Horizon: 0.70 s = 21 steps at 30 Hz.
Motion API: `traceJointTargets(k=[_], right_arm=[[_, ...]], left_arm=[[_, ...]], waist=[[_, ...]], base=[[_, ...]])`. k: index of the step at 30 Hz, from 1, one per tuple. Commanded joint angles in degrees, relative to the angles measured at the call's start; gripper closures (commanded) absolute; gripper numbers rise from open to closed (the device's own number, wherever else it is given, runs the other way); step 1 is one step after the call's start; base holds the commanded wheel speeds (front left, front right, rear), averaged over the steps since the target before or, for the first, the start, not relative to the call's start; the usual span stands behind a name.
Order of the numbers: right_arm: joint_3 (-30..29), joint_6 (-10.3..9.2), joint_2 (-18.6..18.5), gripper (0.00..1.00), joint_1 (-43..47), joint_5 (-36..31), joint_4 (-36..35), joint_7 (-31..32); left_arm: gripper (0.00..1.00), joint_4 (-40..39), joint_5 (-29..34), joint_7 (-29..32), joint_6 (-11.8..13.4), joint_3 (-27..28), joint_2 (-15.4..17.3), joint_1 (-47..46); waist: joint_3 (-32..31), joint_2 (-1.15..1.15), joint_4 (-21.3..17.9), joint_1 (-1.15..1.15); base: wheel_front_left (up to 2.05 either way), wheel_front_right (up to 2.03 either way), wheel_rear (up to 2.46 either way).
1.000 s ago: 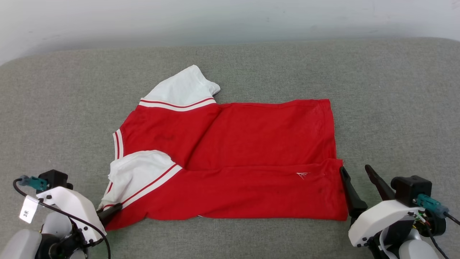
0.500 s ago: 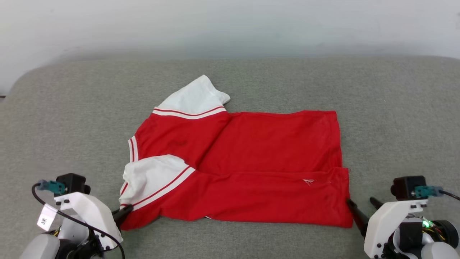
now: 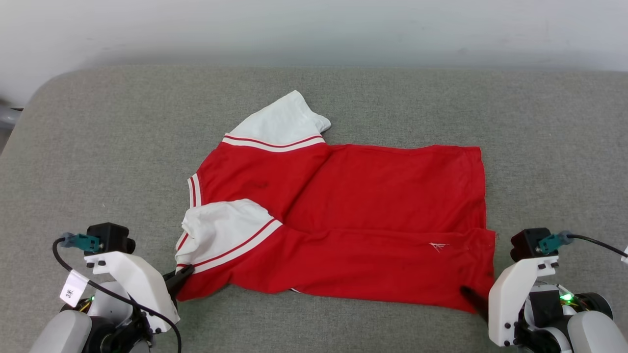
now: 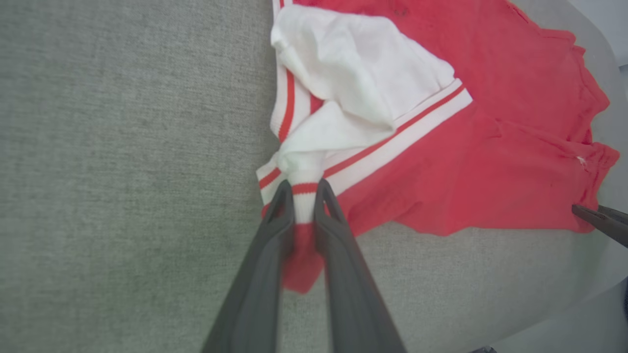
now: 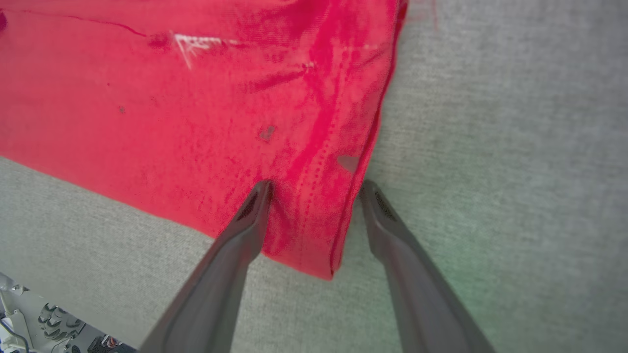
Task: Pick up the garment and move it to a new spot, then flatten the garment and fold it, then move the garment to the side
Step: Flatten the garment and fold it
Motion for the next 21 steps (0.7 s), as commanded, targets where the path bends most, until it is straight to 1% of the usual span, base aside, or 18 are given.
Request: traceJointTargets(k=[1, 4, 8, 11, 12, 16, 21], right_arm=[[0.86, -0.02, 1.10, 1.00, 0.85, 0.83, 2.32, 1.27], [0.44, -0.02, 0.79, 1.00, -0.06, 1.52, 2.50, 0.47], [-0.50, -0.05, -0.33, 1.00, -0.90, 1.89, 0.95, -1.38], [-1.02, -0.05, -1.27, 1.00, 0.01, 2.14, -1.15, -2.46], [-1.02, -0.05, -1.27, 1.00, 0.01, 2.14, -1.15, -2.46], [-1.04, -0.05, -2.29, 1.00, 2.74, 2.65, -4.20, -1.89], [-1.63, -0.05, -3.21, 1.00, 7.60, 3.72, -7.91, 0.23]], left_arm=[[1.00, 0.15, -0.12, 0.13, 0.27, -0.06, 0.06, -0.57], [1.00, 0.54, -0.31, 0.45, 0.36, -0.01, 0.28, -0.54], [1.00, 0.40, -0.73, 0.56, 0.52, 0.34, 0.77, 0.93], [1.00, -0.30, -1.06, 0.69, 1.56, 0.66, 0.82, 2.77], [1.00, -0.30, -1.06, 0.69, 1.56, 0.66, 0.82, 2.77], [1.00, -2.40, -1.24, 0.97, 3.35, 1.15, 1.44, 6.00], [1.00, -5.95, -1.32, 1.23, 5.74, 1.60, 2.32, 11.58]], waist=[[0.25, 0.00, 0.06, 0.00], [0.31, 0.00, -0.03, 0.00], [-0.86, 0.00, -0.40, 0.00], [-2.88, 0.00, -0.43, 0.00], [-2.88, 0.00, -0.43, 0.00], [-5.59, 0.00, -0.23, 0.00], [-9.17, 0.00, 0.16, 0.00]], base=[[0.00, 0.00, 0.00], [0.00, 0.00, 0.00], [0.00, 0.00, 0.00], [0.00, 0.00, 0.00], [0.00, 0.00, 0.00], [0.00, 0.00, 0.00], [0.00, 0.00, 0.00]])
